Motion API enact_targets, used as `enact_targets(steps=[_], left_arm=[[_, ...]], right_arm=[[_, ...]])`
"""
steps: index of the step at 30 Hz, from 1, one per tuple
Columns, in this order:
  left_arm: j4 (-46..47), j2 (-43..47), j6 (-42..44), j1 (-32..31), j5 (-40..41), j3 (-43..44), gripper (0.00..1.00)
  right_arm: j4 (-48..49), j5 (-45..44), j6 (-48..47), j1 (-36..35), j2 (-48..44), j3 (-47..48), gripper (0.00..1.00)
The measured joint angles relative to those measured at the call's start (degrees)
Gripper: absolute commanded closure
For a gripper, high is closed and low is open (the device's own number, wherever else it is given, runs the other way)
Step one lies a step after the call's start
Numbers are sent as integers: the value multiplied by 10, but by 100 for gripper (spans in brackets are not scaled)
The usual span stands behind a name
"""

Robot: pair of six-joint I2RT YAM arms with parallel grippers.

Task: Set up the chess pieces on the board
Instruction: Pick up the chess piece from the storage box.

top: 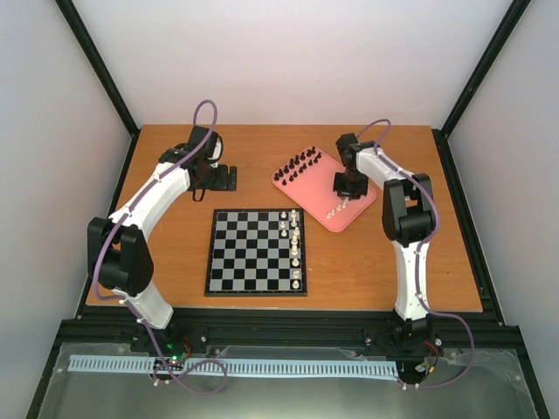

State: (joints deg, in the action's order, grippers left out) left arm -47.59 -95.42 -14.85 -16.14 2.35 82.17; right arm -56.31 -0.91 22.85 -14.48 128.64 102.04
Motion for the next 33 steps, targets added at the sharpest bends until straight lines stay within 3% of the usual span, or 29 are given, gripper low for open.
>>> enact_targets(steps=[13,28,33], left_arm=[[0,0,0,0,0,0,0],[0,0,0,0,0,0,0],[0,0,0,0,2,0,0]], right_arm=[[2,-1,2,0,8,18,97],[-54,2,-24,-4,5,128,97],[-95,12,-32,-48,-17,149,97]])
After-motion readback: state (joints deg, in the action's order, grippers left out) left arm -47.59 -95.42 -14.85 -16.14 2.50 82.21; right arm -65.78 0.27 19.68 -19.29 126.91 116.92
